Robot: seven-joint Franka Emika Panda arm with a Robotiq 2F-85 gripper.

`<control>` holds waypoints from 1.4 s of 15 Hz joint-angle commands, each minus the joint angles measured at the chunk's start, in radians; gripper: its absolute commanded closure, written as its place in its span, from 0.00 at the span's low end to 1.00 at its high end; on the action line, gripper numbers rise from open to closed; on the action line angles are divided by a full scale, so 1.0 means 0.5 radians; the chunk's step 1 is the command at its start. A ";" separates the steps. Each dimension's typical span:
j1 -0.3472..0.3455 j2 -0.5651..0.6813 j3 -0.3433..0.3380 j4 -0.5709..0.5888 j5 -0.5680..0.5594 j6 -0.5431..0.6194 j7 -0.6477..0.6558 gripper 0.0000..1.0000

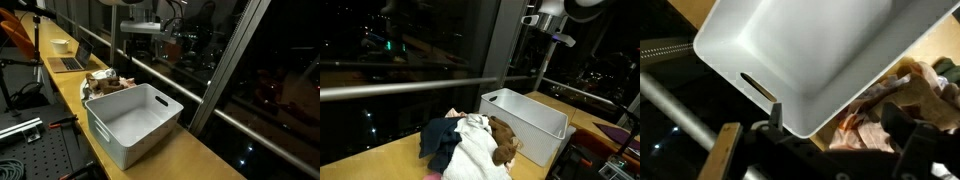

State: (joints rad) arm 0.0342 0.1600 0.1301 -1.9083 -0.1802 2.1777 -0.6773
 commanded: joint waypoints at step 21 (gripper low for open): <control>-0.004 -0.066 -0.023 0.032 0.278 -0.099 -0.393 0.00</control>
State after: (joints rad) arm 0.0208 0.1266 0.1301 -1.8947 -0.0425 2.1313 -0.8733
